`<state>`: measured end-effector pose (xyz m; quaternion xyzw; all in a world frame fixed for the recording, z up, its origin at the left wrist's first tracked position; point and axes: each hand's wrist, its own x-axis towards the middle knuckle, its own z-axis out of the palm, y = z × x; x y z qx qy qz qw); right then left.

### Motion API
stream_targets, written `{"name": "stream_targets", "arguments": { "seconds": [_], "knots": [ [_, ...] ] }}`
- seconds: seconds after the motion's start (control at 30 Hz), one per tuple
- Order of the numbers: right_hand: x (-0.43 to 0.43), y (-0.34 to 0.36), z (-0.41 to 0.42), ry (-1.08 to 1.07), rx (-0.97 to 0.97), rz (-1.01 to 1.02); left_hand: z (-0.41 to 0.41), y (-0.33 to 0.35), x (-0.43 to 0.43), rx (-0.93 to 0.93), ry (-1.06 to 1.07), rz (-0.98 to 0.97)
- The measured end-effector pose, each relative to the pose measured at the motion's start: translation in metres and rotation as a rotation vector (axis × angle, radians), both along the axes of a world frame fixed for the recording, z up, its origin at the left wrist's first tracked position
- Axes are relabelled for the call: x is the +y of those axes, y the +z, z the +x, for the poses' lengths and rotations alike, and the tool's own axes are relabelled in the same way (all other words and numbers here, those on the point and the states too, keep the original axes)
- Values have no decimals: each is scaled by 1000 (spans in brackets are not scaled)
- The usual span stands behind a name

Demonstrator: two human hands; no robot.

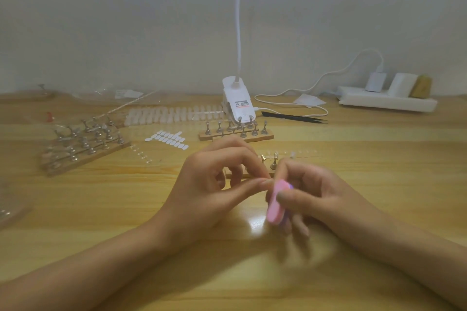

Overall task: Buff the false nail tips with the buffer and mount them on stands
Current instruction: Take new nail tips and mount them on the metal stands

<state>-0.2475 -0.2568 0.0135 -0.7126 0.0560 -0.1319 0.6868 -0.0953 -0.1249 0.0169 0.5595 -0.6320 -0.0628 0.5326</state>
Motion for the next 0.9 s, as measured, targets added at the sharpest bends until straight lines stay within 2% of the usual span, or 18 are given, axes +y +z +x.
{"name": "stream_targets", "arguments": {
  "seconds": [0.1, 0.2, 0.33, 0.43, 0.53, 0.67, 0.8, 0.9],
  "knots": [
    [-4, -1, 0, -111, 12, 111, -1, -1, 0, 27, -34, 19],
    [-2, 0, 0, -4, 17, 29, -1, -1, 0, 51, -38, 27],
    [-4, -1, 0, -127, 39, 106, 1, -1, 0, 59, -29, 41],
    [1, 1, 0, -22, 31, 16, 0, -1, 0, 63, -9, 34],
    [-1, 0, 0, -137, 13, 82, 0, -1, 0, 45, -20, 27],
    [1, 1, 0, -11, 20, 17, 1, -1, 0, 48, -8, 26],
    [-3, -2, 0, -142, 8, 117, 0, -2, 0, 35, -13, 23],
    [1, 0, 0, -30, 16, 10, 1, -2, 0, 44, -5, 23]
  ]
}}
